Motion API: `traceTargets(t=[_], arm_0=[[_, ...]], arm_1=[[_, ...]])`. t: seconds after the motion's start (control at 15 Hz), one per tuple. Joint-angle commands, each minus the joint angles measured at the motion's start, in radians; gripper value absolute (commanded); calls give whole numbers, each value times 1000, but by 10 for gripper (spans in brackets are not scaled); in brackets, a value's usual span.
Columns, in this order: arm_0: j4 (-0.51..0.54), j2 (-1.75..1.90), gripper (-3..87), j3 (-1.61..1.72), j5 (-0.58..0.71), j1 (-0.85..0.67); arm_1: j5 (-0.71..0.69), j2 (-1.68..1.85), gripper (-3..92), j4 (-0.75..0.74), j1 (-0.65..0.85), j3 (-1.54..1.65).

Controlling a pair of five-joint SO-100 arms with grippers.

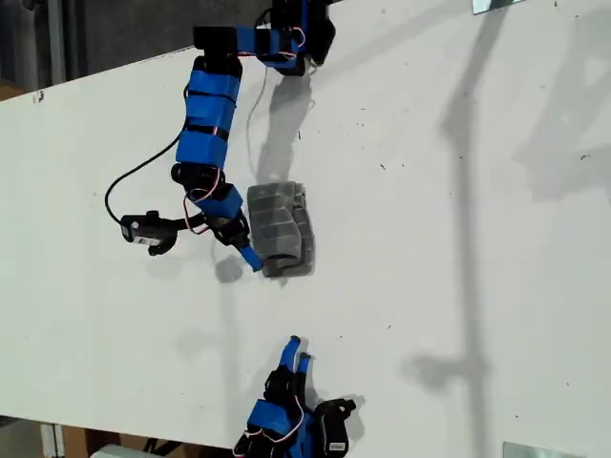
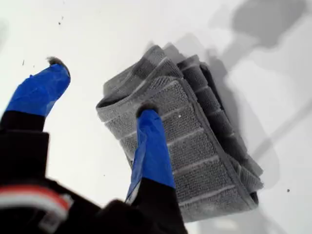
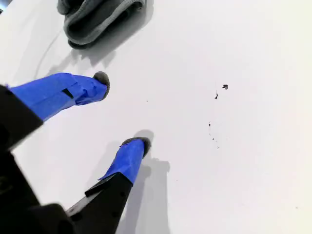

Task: Grasp corners of a square towel and fold twice.

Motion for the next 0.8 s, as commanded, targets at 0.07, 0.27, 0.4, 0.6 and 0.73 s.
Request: traceTargets(t=[0.07, 0.27, 0.4, 0.6, 0.73], arm_0=[[-11, 6, 209, 5, 25, -26], [20, 3, 209, -31, 94, -54], [14, 3, 209, -31, 149, -103], [-2, 3, 209, -3, 224, -209], [-5, 3, 209, -2, 245, -236]], arm_1=[[133, 456, 341, -28, 74, 499], [325, 934, 335, -156, 3, 1147], [495, 1351, 221, -114, -81, 1520], [680, 2045, 190, 311, -132, 1736], [699, 2043, 188, 373, -107, 1695]])
